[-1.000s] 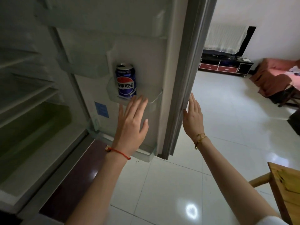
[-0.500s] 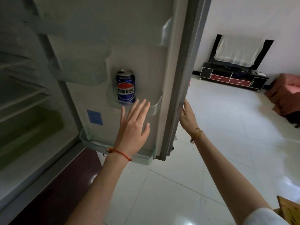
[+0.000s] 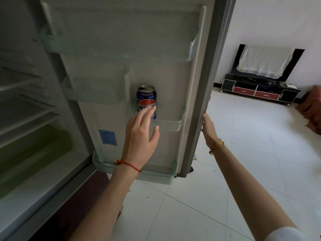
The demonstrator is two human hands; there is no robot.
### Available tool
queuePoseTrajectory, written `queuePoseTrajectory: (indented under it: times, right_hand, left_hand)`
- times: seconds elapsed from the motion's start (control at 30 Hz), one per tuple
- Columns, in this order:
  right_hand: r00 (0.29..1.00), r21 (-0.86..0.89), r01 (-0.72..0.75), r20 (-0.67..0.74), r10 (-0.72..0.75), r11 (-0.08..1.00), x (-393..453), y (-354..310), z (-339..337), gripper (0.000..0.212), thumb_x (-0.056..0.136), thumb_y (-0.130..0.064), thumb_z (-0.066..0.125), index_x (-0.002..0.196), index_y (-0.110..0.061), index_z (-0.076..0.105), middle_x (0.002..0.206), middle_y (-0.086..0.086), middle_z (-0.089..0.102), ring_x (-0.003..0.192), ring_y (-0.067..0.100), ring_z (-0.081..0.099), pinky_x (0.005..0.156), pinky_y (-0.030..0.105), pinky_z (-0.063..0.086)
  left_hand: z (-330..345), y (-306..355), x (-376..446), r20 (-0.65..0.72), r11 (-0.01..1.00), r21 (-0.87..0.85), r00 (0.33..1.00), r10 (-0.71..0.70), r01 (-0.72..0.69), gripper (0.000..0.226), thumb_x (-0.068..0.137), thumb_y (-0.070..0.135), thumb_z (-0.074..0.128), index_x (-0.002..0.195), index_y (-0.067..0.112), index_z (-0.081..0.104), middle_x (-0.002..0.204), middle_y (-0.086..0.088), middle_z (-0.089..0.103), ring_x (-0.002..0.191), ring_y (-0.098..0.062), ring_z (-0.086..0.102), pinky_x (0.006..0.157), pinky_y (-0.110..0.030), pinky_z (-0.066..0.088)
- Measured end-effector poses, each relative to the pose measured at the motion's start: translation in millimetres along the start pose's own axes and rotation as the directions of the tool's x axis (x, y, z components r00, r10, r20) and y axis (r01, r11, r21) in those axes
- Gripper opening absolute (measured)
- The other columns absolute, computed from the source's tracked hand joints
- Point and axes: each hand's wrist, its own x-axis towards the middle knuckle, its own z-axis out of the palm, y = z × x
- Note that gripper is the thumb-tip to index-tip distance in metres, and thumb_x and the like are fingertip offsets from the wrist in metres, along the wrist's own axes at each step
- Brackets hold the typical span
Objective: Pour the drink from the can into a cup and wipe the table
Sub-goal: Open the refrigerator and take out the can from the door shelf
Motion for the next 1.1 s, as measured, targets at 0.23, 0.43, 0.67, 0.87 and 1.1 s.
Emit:
queuePoseTrajectory:
  times: [0.23, 0.43, 0.67, 0.87, 1.1]
  right_hand:
    - [0.993, 0.117, -0.105, -0.042, 0.111, 0.987, 5.7, -12.3, 10.9, 0.086, 0.084, -0.077, 0.017, 0.147, -0.022, 0.038, 0.149, 0.006, 0.043, 0.134, 0.024, 0.042, 0.114, 0.049, 0.032]
    - [0.995, 0.130, -0.067, -0.070, 0.077, 0.989, 9.3, -13.8, 16.2, 0.065, 0.100, -0.058, 0.012, 0.146, -0.021, 0.038, 0.140, 0.004, 0.049, 0.122, 0.019, 0.047, 0.104, 0.039, 0.039]
    - [0.995, 0.147, -0.051, -0.082, 0.064, 0.988, 8.2, -14.4, 18.8, 0.064, 0.101, -0.055, 0.008, 0.147, -0.021, 0.035, 0.134, 0.002, 0.048, 0.117, 0.017, 0.045, 0.099, 0.036, 0.036]
    - [0.992, 0.140, -0.070, -0.090, 0.083, 0.988, 4.9, -16.0, 19.5, 0.063, 0.101, -0.054, 0.007, 0.149, -0.022, 0.033, 0.150, 0.006, 0.040, 0.131, 0.021, 0.041, 0.109, 0.039, 0.032]
    - [0.989, 0.134, -0.111, -0.086, 0.123, 0.985, 1.8, -13.9, 15.1, 0.067, 0.100, -0.055, 0.006, 0.151, -0.018, 0.031, 0.154, 0.007, 0.035, 0.142, 0.027, 0.032, 0.118, 0.044, 0.024]
  left_hand:
    - [-8.2, -17.4, 61.7, -0.134, 0.954, -0.114, 0.947, -0.293, 0.279, 0.066, 0.079, 0.031, 0.077, 0.133, 0.003, 0.051, 0.129, -0.016, 0.056, 0.122, -0.031, 0.051, 0.101, -0.029, 0.037]
    - [5.2, -18.9, 80.9, -0.037, 0.926, -0.105, 0.929, -0.369, 0.364, 0.062, 0.078, 0.032, 0.077, 0.128, 0.007, 0.051, 0.123, -0.012, 0.062, 0.113, -0.029, 0.058, 0.086, -0.033, 0.047]
    - [16.4, -25.1, 90.4, 0.016, 0.875, -0.090, 0.879, -0.476, 0.475, 0.060, 0.073, 0.039, 0.079, 0.115, 0.005, 0.053, 0.114, -0.015, 0.065, 0.104, -0.034, 0.062, 0.078, -0.036, 0.049]
    - [11.8, -27.7, 89.4, 0.014, 0.875, -0.156, 0.887, -0.461, 0.457, 0.060, 0.068, 0.039, 0.083, 0.113, 0.009, 0.056, 0.115, -0.008, 0.068, 0.104, -0.029, 0.064, 0.077, -0.029, 0.046]
    - [-14.3, -19.0, 89.7, -0.047, 0.862, -0.319, 0.902, -0.429, 0.393, 0.061, 0.065, 0.037, 0.088, 0.116, 0.016, 0.062, 0.106, 0.003, 0.071, 0.089, -0.013, 0.066, 0.077, -0.021, 0.048]
